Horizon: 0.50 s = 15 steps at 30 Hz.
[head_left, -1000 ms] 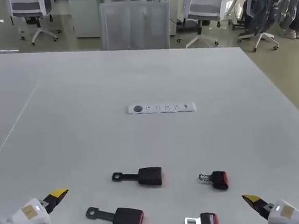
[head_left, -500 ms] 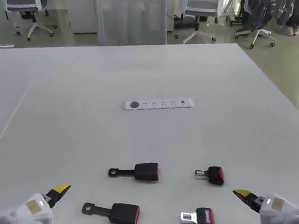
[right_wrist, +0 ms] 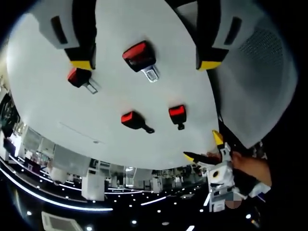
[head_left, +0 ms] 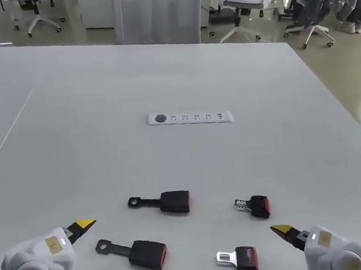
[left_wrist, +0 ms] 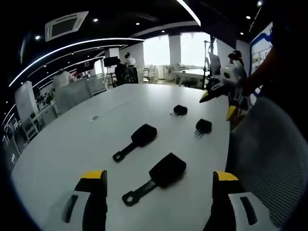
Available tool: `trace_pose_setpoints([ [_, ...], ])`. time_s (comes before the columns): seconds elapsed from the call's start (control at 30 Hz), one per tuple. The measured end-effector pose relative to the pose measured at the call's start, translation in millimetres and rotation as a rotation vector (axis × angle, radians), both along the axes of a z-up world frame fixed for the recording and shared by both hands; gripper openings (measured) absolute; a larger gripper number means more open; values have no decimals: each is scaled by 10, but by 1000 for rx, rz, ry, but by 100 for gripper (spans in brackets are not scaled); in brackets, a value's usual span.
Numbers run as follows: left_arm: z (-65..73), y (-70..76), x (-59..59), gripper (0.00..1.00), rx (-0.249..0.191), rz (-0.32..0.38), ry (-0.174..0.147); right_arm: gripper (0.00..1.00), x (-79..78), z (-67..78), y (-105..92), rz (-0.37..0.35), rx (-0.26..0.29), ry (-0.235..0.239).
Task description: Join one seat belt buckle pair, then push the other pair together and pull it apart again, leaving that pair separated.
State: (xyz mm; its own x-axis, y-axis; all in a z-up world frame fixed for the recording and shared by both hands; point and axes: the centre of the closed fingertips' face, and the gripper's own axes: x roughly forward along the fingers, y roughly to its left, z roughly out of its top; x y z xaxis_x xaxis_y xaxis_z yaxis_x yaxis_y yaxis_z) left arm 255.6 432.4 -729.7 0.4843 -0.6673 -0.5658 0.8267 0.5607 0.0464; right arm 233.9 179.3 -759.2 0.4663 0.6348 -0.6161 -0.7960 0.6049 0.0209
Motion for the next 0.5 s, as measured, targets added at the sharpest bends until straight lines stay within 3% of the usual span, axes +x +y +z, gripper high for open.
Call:
trace_pose_setpoints([
  [0.5,-280,-126,101,88,86,-140,38,79,100,-238,102,106,-48,69],
])
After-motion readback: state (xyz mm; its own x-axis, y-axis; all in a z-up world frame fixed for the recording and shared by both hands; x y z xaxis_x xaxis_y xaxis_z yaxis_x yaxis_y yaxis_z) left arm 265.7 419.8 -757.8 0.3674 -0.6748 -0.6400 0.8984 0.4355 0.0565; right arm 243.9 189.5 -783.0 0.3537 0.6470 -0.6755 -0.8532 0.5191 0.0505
